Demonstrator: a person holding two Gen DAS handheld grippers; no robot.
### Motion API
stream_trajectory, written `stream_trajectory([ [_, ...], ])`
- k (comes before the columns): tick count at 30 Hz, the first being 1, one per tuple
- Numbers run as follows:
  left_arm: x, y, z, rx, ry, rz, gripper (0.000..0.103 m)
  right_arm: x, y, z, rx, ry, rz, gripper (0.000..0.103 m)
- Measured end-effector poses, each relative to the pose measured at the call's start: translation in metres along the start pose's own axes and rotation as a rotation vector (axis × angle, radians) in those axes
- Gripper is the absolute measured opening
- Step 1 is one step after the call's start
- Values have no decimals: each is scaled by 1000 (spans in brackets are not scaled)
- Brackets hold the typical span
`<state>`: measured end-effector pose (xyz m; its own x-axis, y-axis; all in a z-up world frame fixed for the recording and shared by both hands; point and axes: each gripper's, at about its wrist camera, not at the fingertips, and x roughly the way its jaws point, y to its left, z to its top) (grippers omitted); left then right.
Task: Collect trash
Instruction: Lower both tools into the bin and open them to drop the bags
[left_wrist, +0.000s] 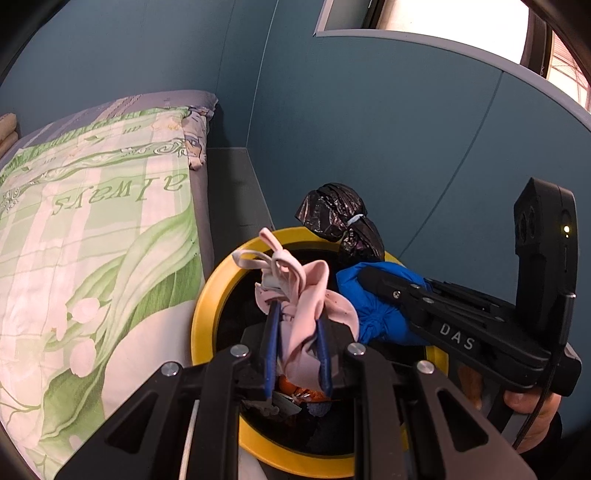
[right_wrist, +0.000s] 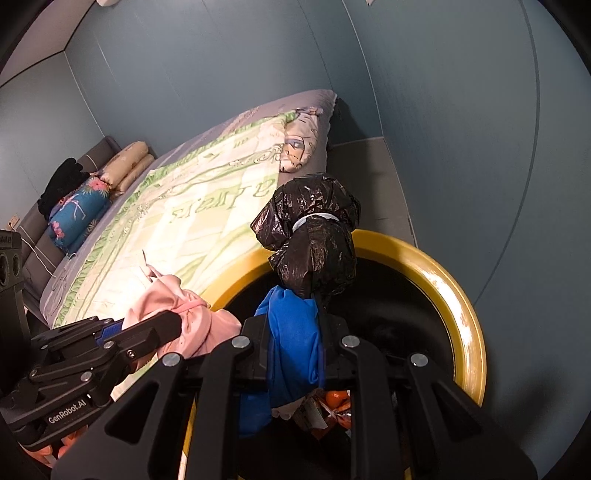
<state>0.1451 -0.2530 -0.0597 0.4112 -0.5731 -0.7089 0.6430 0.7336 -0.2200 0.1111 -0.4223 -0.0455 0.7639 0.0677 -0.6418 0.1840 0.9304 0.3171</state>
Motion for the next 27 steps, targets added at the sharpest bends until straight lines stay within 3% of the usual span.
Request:
stream_trajectory([
  [20,26,12,-8,-82,95,-35,18,22,-11,-4,42,53,-5,19],
  [24,26,15,-7,-88,92,-44,21,22,-16,-6,59,49,-5,31],
  [25,26,15,-8,-89,91,-42,28,21,-16,-6,62,45,-13,34],
  [26,25,16,-8,-95,89,-39,34,20,-17,-6,69,39,-17,43],
  [27,23,18,-9,-107,87,-35,45,19,-20,-5,81,32,-19,49],
])
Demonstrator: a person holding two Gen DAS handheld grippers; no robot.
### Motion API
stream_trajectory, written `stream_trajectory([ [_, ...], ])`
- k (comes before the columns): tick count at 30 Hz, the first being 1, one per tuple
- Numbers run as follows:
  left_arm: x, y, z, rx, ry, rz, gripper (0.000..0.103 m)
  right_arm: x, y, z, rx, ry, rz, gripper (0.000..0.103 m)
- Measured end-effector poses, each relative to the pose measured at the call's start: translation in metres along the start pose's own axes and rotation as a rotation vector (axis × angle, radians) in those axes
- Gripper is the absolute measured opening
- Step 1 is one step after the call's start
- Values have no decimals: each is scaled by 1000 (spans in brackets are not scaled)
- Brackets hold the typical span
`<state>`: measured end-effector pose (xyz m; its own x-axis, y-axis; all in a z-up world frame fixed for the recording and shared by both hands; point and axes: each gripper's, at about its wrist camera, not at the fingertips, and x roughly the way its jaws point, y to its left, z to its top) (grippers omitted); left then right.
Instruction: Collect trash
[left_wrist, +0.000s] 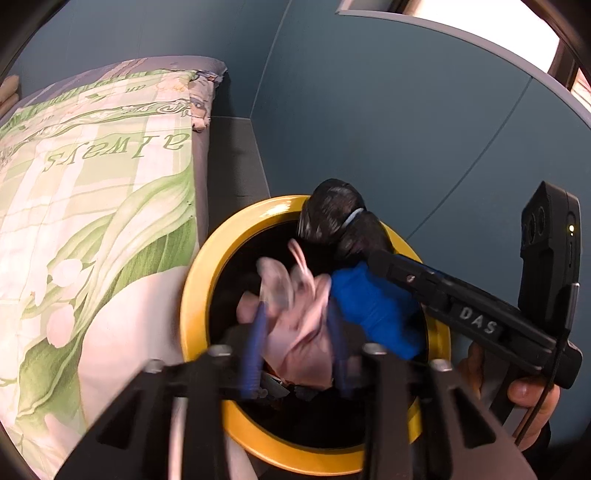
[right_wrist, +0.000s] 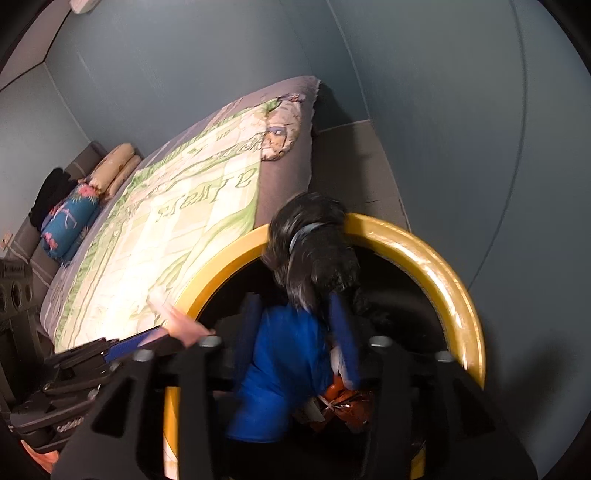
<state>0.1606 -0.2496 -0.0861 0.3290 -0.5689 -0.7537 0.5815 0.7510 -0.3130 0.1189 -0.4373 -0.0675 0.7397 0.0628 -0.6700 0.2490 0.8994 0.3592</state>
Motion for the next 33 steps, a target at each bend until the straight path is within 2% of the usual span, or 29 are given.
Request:
stream_trajectory([
  [2,-5,4,-1,-17,-15,9,49,-3,-3,2,14,-15,-12,49],
  [8,-21,20,4,-69,-64,13,49,-13,-3,3,20,-47,-8,49],
  [20,-47,34,3,-91,-117,36,49,-19,10,5,-24,-63,39,50],
  [28,-86,54,-5,-113,-178,96,49,-20,44,11,-97,-68,92,51],
  [30,-98,61,-8,-119,-198,121,49,-20,57,12,-122,-71,113,55],
  [33,-116,73,-15,-143,-221,155,49,-19,76,12,-161,-73,136,56],
])
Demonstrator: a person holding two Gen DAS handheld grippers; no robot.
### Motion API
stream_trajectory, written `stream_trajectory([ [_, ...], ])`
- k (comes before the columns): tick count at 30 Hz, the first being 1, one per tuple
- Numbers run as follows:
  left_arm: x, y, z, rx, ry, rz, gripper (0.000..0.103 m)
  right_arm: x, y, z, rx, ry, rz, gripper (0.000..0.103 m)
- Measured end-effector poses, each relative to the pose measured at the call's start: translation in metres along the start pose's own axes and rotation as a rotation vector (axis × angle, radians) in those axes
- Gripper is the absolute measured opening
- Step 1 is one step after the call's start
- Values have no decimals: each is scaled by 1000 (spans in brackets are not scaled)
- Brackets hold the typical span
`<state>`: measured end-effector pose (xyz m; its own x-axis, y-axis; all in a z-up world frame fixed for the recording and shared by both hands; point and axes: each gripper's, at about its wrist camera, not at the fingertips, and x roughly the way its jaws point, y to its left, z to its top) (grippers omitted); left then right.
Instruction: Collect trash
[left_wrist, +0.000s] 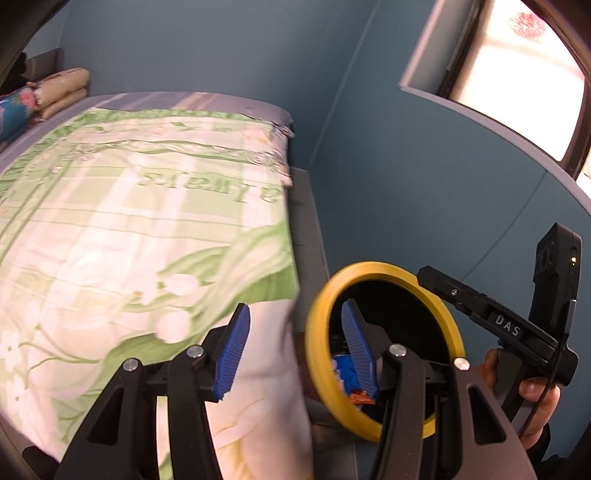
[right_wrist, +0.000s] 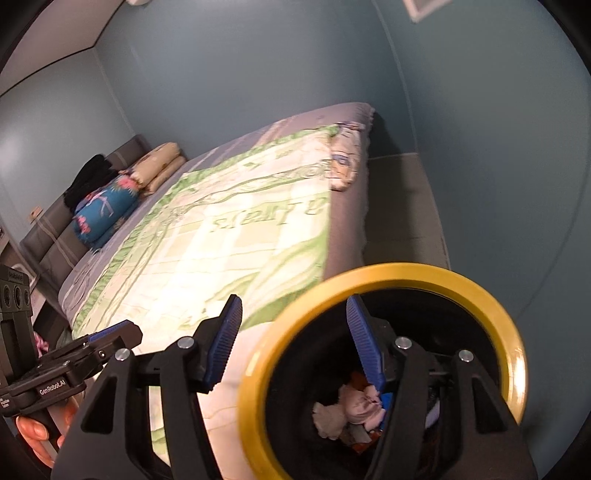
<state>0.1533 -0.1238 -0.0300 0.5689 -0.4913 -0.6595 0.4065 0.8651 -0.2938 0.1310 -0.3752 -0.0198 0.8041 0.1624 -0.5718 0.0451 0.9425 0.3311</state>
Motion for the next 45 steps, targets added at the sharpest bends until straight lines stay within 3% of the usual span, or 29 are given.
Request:
stream_trajectory([
  [5,-29,24,-2,-39,-41,58,52,3,29,2,-55,-1,36,58],
  [18,-97,72,-10,-108,-148,181,65,-6,91,4,-140,-28,132,80],
  [31,-155,89,-36,-104,-278,303,81,-17,130,-12,-203,-45,185,94],
  [41,-178,93,-69,-99,-346,339,86,-20,146,-34,-234,-73,227,95],
  [45,-183,88,-83,-85,-373,391,86,-22,153,-43,-250,-86,244,95],
])
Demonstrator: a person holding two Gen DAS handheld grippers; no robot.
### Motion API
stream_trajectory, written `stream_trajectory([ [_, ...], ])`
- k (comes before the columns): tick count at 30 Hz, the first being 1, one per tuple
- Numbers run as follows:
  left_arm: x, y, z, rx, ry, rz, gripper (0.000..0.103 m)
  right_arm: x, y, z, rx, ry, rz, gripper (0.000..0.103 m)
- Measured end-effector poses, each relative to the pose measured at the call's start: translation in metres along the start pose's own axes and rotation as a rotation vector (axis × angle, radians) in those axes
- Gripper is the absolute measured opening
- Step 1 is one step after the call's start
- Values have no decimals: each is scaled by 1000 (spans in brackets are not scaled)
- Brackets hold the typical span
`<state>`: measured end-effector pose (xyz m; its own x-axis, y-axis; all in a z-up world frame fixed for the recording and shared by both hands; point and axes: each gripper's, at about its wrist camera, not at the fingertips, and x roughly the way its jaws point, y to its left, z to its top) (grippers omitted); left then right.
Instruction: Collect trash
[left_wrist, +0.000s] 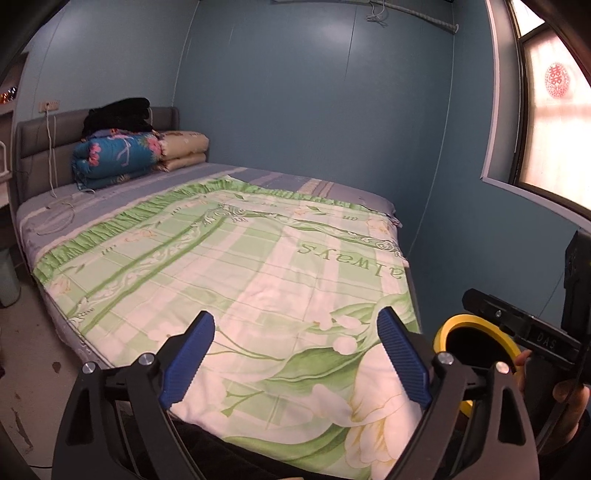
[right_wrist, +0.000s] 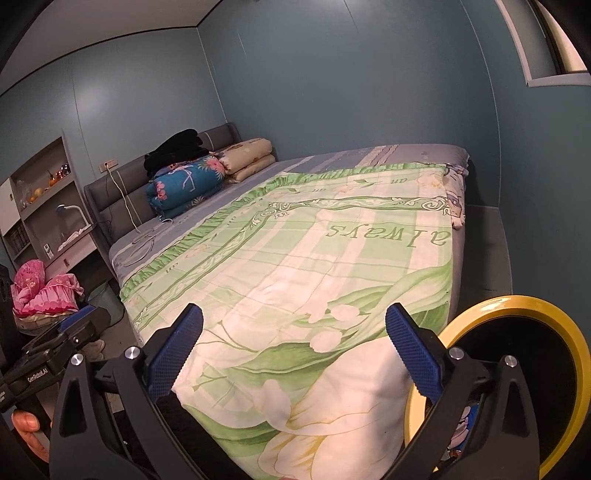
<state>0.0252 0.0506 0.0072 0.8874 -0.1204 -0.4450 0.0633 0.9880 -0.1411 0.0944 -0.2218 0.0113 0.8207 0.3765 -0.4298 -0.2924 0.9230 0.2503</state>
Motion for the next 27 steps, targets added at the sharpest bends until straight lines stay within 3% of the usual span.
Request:
stream_trajectory([
  [16,-32,-6,-17,-10,-92,12,87,-25,13,-24,7,-120,-68,95],
  [27,-37,-11,-22,0,-113,-5,89,-26,11,-32,26,-142,-105,95],
])
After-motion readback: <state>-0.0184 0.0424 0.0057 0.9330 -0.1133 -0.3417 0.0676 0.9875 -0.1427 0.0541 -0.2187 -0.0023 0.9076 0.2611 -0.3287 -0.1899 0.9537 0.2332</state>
